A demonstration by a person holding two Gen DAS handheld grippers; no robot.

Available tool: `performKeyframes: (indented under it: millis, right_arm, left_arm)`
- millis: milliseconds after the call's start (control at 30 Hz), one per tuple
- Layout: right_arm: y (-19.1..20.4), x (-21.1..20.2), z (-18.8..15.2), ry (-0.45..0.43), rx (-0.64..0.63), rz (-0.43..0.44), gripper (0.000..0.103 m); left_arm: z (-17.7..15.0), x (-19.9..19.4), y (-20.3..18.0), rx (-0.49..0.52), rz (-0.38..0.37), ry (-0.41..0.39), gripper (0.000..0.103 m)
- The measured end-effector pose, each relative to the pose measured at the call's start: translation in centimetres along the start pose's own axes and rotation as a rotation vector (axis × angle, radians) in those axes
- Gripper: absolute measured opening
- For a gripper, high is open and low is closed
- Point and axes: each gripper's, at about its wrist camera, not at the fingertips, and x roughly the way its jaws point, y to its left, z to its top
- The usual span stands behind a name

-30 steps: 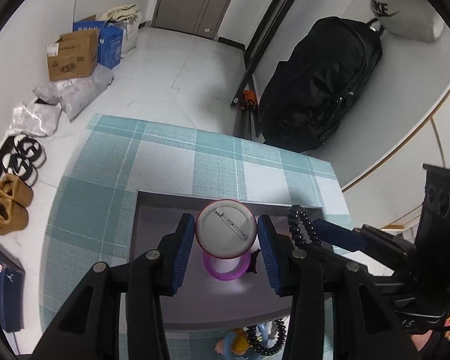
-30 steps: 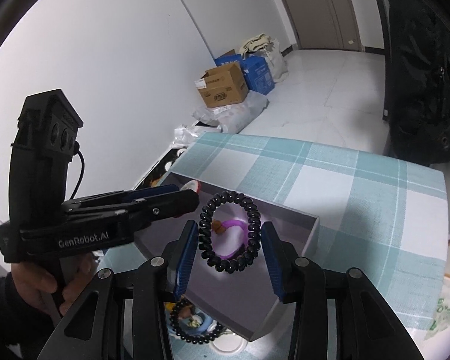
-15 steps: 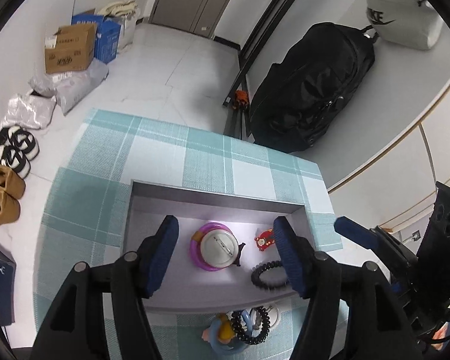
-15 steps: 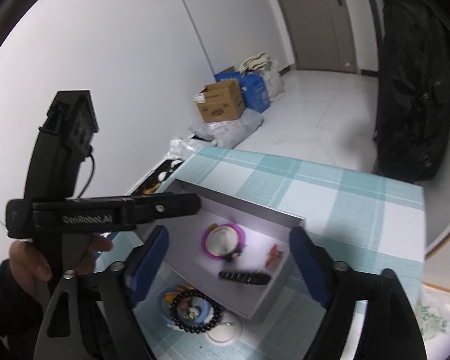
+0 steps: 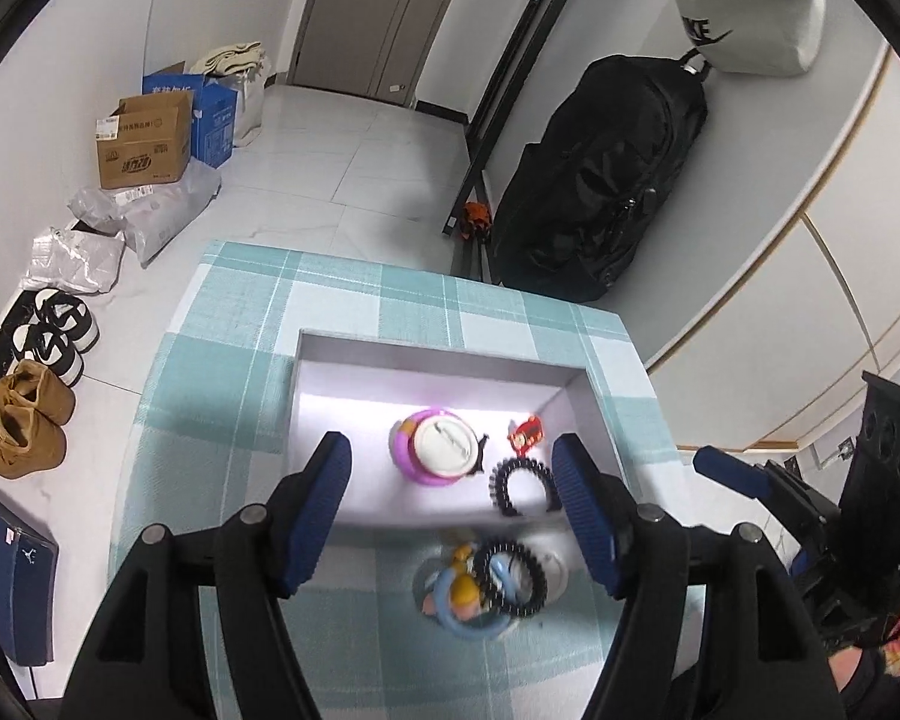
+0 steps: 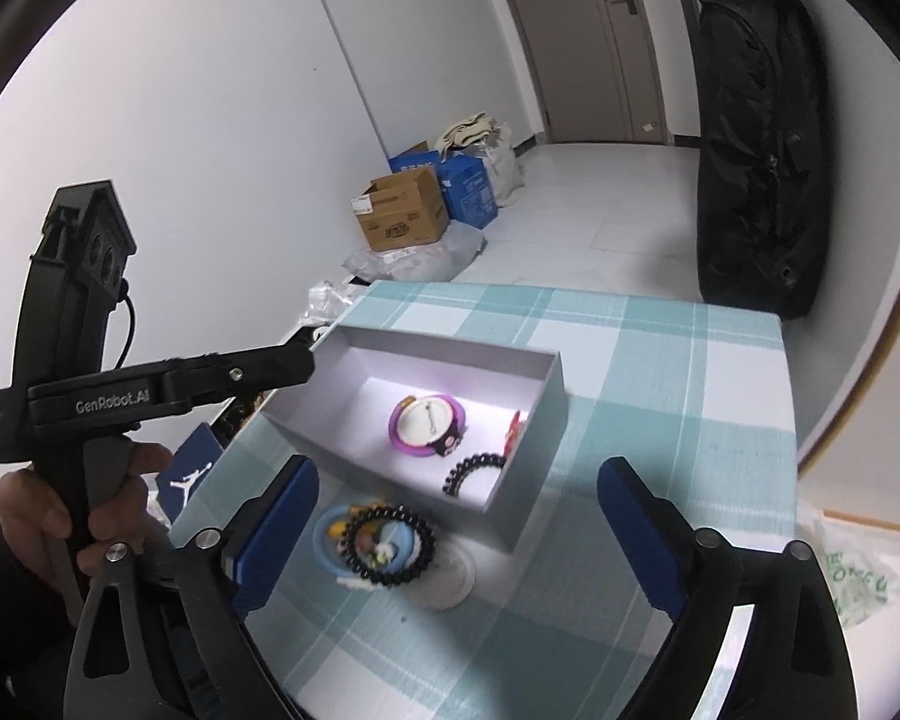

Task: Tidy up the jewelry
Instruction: 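Lift both open tools up and away from the box, then close the right tool on the black beaded bracelet and lift it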

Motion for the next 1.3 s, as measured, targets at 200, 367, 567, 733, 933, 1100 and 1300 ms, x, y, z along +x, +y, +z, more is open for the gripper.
performKeyframes:
  millis: [200,367,567,733,933,1100,1300]
  right_arm:
    - [1.0,-0.1,-0.8,0.018,-0.025,-0.003,0.098]
    - [1.8,0.4,-1.9,0.064,-0.048,0.017,0.098]
    - [2.7,1.8,-3.5,0.164,-0.062,0.04,0.097]
    - [3.2,3.0,-3.9,0.207,-0.05,0.067,0.078]
    - [4.2,4.4,-3.7,0.227,-0.068,0.065,0.067]
    - [5.0,5.8,-3.3,0.242,-0.093,0.05,0.052]
    - [6.1,7.4,-3.1,0.283,-0.149,-0.01,0.033]
  left_arm:
    - [-1.4,-0.5,0.1,-0.007,-0.004,0.028,0.065]
    - [-2.4,-0.1,0.1,0.007,0.071,0.075,0.065]
    - [-4.3,0.6,0.6,0.068,0.165,0.148,0.065]
    - [-4.8,0.5,1.9,0.038,0.186,0.184,0.065]
    - [-4.8,0.7,2.7,-0.011,0.175,0.217,0.065]
    - [-4.8,0.4,2.9,-0.004,0.183,0.224,0.065]
    - [-5.0,-0.1,4.0,-0.04,0.153,0.226,0.065]
